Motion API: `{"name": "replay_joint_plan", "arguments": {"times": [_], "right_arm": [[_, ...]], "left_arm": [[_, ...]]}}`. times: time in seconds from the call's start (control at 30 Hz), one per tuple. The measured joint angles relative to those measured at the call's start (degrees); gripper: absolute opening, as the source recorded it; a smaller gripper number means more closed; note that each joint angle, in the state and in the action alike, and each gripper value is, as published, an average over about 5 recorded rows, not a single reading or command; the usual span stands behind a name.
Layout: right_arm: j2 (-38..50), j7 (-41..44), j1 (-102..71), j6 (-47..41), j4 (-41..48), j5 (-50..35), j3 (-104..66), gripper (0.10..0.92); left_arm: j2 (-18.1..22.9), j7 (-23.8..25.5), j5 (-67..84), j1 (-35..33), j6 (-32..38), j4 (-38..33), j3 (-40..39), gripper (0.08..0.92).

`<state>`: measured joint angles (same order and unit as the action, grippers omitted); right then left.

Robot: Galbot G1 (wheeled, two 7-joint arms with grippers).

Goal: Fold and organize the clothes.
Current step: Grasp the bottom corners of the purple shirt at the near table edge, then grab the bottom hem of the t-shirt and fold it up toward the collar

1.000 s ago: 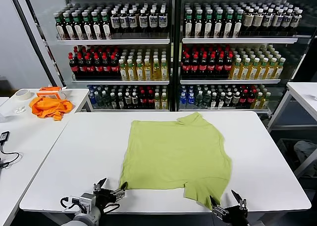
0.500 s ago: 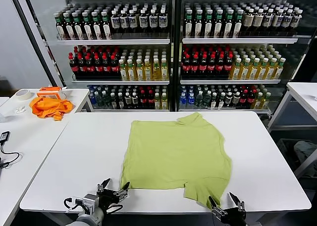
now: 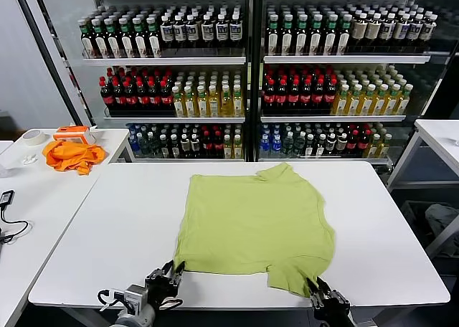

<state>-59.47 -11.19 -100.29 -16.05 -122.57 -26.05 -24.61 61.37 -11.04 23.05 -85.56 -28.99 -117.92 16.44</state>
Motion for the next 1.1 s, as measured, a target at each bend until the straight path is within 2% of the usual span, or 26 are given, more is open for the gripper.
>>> {"name": "replay_joint_plan", "arguments": {"times": [0.17, 0.23, 0.7, 1.1], "right_arm": [[0.7, 0.7, -0.1, 0.3, -0.6, -0.3, -0.6, 0.105], [1.0, 1.0, -0.2, 0.4, -1.0, -0.3, -0.9, 0.105], [3.3, 2.4, -6.2, 1.0, -6.1, 1.0, -4.0, 0.105], [3.7, 2.6, -13.1, 2.8, -10.5, 3.8, -6.1, 0.105]], "left_arm": [[-0.5, 0.8, -0.2, 0.4, 0.3, 0.2, 0.5, 0.115], [-0.7, 1.3, -0.3, 0.4, 0.4, 0.0, 0.9, 0.085], [-3.4, 3.4, 0.8, -2.9, 0.8, -3.9, 4.6, 0.082], [-6.2, 3.2, 2.3, -11.2, 1.3, -10.7, 10.0, 0.082]]}}
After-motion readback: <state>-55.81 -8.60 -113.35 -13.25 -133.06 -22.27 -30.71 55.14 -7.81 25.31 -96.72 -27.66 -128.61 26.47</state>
